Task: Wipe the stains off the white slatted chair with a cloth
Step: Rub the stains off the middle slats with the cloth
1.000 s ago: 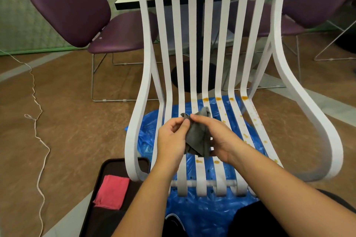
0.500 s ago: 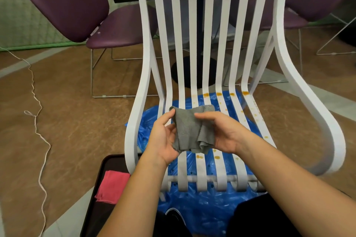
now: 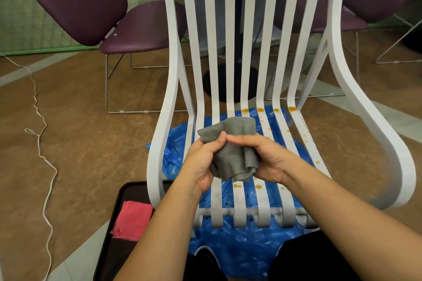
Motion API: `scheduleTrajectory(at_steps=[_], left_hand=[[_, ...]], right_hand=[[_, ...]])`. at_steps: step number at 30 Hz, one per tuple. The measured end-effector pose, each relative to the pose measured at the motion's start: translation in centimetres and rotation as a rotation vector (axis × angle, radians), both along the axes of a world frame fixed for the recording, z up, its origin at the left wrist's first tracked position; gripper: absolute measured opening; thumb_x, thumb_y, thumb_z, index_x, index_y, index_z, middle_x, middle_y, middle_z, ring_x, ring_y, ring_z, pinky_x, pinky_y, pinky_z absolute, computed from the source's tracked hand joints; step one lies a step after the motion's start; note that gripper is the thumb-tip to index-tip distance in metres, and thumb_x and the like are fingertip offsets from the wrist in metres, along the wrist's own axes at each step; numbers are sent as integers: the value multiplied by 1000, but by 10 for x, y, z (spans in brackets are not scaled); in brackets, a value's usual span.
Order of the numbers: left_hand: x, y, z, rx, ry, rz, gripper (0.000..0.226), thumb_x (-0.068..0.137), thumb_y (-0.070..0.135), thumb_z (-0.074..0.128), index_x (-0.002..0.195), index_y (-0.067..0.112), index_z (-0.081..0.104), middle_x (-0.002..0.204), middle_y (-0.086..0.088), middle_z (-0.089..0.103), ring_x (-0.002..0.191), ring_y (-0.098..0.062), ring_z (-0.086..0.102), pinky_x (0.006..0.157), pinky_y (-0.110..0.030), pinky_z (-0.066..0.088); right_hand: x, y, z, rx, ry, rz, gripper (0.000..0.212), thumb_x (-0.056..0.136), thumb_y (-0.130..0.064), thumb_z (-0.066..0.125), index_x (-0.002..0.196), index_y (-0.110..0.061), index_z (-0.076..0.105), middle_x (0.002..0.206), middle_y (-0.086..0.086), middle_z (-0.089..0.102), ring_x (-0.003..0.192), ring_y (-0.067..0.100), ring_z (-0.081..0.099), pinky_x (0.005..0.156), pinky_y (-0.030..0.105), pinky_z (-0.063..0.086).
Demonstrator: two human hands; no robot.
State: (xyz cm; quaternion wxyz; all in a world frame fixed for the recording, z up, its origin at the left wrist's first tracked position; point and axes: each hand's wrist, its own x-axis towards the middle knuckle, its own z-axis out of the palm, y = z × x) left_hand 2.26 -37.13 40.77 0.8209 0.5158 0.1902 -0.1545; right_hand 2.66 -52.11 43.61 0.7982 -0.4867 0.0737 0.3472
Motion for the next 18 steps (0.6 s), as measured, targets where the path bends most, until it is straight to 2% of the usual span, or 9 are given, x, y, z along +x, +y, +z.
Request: scheduleTrajectory(at_steps=[3, 6, 8, 10, 12, 14, 16, 17, 18], left_hand=[[10, -6, -4, 63, -5, 11, 26, 91, 19, 74, 115, 12, 71, 106, -8, 78, 99, -22, 75, 86, -40, 60], [28, -1, -11, 177, -1, 32, 20, 90, 17, 74, 109, 11, 73, 99, -4, 78, 96, -19, 74, 75, -32, 59], [39, 4, -23, 275, 10, 70, 19, 95, 29, 68, 107, 15, 71, 97, 1, 75, 92, -14, 70, 71, -28, 51], [48, 8, -46, 470, 11, 69, 27, 99, 40, 59, 112, 18, 66, 102, 2, 68, 95, -14, 63, 73, -30, 47], [53, 10, -70, 797, -45, 4, 32, 100, 43, 54, 122, 21, 60, 116, -1, 64, 103, -17, 61, 81, -33, 50], [52, 7, -96, 1095, -113, -115, 40, 102, 40, 50, 137, 19, 51, 131, -5, 57, 116, -23, 56, 97, -38, 49], [48, -6, -117, 1212, -167, -252, 46, 106, 37, 44, 147, 16, 40, 137, -9, 49, 118, -26, 54, 99, -40, 46], [45, -14, -127, 1223, -178, -303, 47, 107, 35, 40, 151, 17, 34, 138, -10, 47, 110, -25, 55, 94, -39, 48], [41, -20, -133, 1225, -171, -329, 48, 108, 33, 37, 154, 21, 28, 139, -10, 44, 99, -22, 55, 86, -38, 48]], right_hand=[[3, 11, -21, 58, 179, -7, 37, 87, -18, 69, 121, -4, 66, 120, 20, 68, 111, 33, 66, 102, 48, 48], [17, 8, -35, -3, 189, 3, 40, 90, -23, 69, 125, -6, 63, 120, 21, 68, 112, 35, 65, 104, 50, 47], [34, 4, -44, -133, 165, -38, 41, 92, -27, 67, 127, -7, 60, 118, 20, 69, 110, 35, 67, 100, 51, 50], [59, 2, -59, -374, 39, -102, 40, 95, -31, 64, 128, -10, 57, 115, 13, 71, 106, 29, 68, 95, 47, 53], [86, 4, -72, -622, -142, -117, 39, 96, -36, 59, 127, -13, 56, 111, 9, 68, 102, 25, 67, 93, 46, 55], [114, 7, -76, -793, -288, -143, 29, 100, -36, 51, 117, -13, 57, 94, 11, 66, 83, 23, 65, 70, 39, 59], [152, 11, -81, -874, -413, -204, 24, 104, -31, 45, 112, -13, 58, 84, 11, 63, 67, 22, 61, 46, 26, 51], [172, 14, -83, -907, -493, -242, 23, 103, -28, 44, 112, -14, 60, 90, 11, 64, 69, 21, 62, 48, 25, 52], [190, 15, -88, -954, -601, -263, 23, 100, -25, 44, 113, -18, 61, 100, 10, 65, 78, 20, 64, 58, 27, 56]])
